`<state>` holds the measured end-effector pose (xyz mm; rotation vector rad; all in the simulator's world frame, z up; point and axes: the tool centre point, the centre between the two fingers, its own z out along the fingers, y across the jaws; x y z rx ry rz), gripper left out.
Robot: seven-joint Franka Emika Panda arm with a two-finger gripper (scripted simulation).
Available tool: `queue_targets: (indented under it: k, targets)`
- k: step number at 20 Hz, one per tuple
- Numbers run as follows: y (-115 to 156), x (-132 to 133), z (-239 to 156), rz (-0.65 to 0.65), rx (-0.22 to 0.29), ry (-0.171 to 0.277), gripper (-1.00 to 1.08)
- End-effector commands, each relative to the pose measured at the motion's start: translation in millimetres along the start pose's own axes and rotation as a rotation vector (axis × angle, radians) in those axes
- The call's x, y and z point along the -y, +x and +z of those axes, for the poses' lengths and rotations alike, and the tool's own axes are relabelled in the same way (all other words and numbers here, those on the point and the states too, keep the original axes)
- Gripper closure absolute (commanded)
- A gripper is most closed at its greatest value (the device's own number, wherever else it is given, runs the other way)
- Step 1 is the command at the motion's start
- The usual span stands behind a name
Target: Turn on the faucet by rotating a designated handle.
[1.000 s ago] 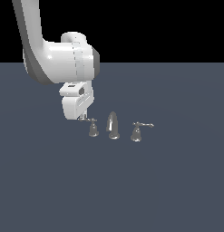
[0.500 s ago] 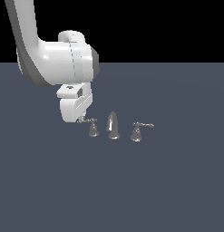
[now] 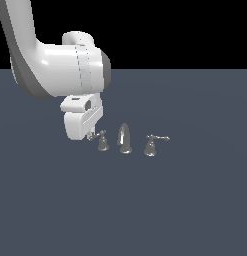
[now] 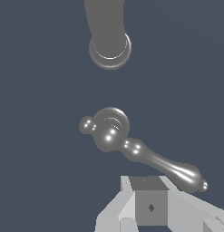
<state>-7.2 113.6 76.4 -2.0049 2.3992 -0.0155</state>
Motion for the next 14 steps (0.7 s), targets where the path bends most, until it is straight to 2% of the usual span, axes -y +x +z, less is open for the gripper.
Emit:
queue_targets:
  k: [1,14]
  targets:
    - [0,0,0,-0.025,0.001,0.0,1.08]
    - [32,-34,-1,0.004,-0.005,-0.016,1.08]
